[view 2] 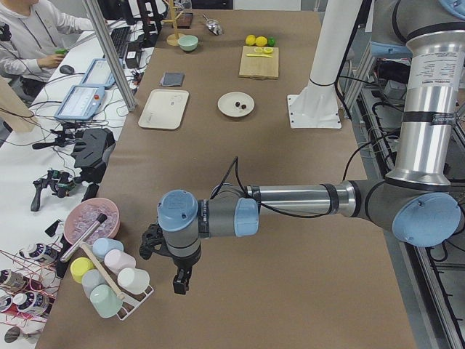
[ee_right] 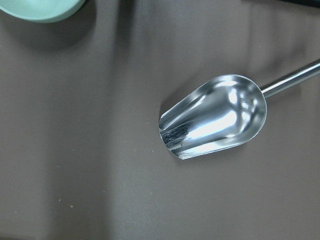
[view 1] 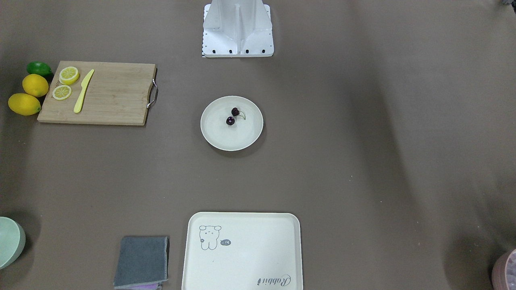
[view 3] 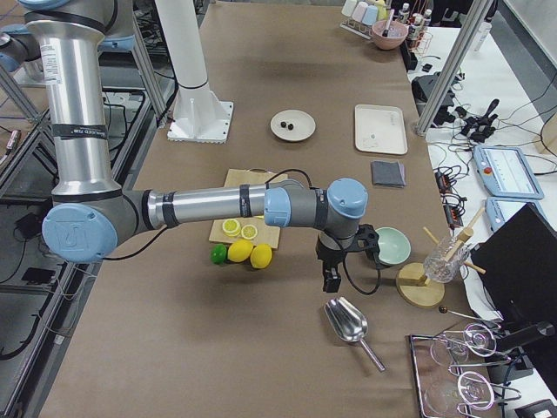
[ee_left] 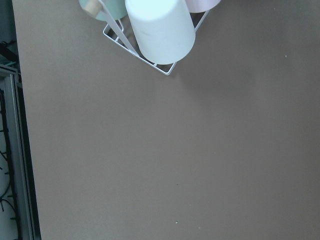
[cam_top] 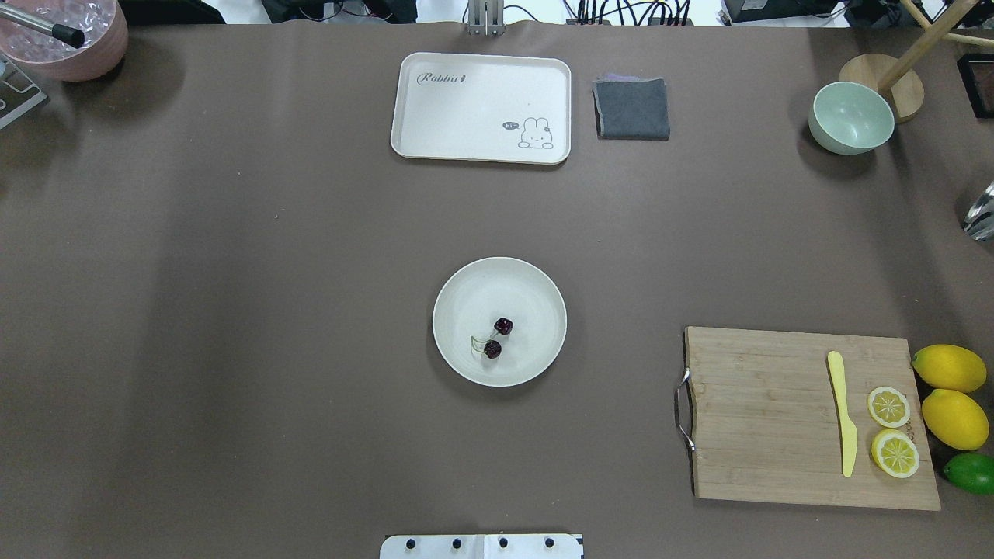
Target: Place red cherry on plate
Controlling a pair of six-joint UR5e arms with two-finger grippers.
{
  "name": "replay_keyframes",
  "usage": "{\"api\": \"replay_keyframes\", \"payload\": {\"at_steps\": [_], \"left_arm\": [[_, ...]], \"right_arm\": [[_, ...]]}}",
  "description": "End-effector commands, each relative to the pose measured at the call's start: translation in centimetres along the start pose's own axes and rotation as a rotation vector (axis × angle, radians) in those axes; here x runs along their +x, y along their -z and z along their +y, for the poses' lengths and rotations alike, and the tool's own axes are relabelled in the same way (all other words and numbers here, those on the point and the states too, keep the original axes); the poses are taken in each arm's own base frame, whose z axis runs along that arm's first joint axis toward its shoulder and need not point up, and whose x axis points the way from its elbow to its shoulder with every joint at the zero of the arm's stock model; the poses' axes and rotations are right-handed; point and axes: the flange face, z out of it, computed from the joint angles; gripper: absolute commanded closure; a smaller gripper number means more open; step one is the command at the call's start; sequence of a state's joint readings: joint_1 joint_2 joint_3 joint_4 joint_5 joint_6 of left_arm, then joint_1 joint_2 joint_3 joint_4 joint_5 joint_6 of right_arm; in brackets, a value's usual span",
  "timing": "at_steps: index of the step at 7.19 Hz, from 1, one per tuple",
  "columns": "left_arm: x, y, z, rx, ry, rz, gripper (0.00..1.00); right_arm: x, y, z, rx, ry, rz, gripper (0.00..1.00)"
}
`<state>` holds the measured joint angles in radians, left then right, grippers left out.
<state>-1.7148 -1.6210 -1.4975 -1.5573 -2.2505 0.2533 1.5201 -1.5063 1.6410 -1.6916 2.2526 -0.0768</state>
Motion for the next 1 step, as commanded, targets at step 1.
{"api": "replay_keyframes", "payload": {"at_steps": [1], "left_arm": [[-1.02, -0.73, 1.58, -0.014, 0.028, 0.004, 0.02]], "right_arm": [[-0.02, 0.16, -0.05, 0.002, -0.002, 0.001, 0.00]]}}
